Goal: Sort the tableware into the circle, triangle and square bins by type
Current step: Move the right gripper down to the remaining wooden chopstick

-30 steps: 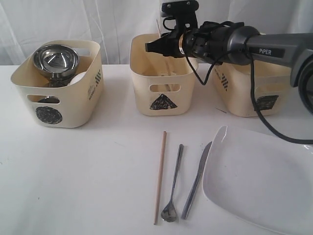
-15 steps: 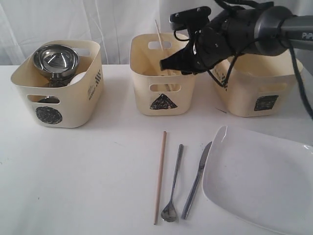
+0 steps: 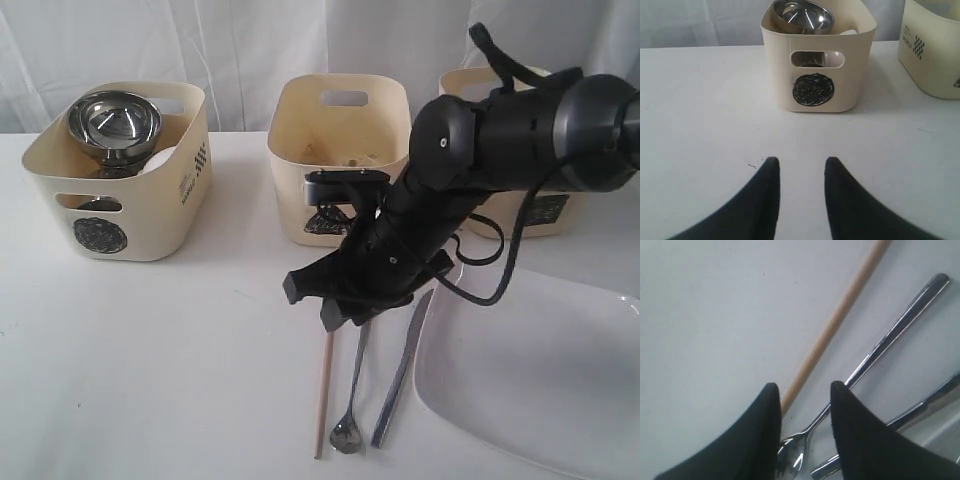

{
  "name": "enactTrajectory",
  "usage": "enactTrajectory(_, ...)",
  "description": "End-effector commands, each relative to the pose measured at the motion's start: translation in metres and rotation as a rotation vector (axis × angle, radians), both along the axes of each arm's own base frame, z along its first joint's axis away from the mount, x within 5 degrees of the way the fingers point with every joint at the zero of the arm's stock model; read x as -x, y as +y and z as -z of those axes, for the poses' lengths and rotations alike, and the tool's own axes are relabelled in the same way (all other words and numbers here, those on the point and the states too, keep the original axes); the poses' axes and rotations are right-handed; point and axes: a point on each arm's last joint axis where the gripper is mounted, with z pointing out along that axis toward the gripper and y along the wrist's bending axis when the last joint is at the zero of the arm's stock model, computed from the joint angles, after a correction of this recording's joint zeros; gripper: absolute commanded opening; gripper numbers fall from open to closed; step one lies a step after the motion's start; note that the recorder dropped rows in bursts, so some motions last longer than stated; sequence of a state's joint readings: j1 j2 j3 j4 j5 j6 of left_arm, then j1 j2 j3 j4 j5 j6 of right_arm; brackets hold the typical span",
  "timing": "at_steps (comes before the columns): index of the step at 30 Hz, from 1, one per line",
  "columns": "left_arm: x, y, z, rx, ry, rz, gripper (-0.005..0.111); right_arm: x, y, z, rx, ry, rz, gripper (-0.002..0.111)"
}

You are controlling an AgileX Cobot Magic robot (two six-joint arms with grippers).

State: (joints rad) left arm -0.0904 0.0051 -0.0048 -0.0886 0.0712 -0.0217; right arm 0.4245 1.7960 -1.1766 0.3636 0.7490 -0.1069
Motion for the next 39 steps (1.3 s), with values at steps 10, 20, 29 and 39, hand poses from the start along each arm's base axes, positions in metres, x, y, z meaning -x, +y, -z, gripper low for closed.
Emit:
enactTrajectory(10,0.000,0.000,0.002,0.006,0.004,0.004,0.036,0.033,-0.018,-0.055,-0.022,-0.137,0.037,0.032)
enactTrajectory(20,0.000,0.000,0.002,0.006,0.004,0.004,0.036,0.072,-0.039,-0.019,0.025,-0.076,0.168,0.034)
enactTrajectory(29,0.000,0.000,0.002,0.006,0.004,0.004,0.036,0.072,-0.016,-0.010,-0.038,-0.170,0.147,0.053)
enactTrajectory(39,0.000,0.000,0.002,0.006,0.004,0.004,0.036,0.050,0.013,0.015,-0.009,-0.096,0.121,0.053)
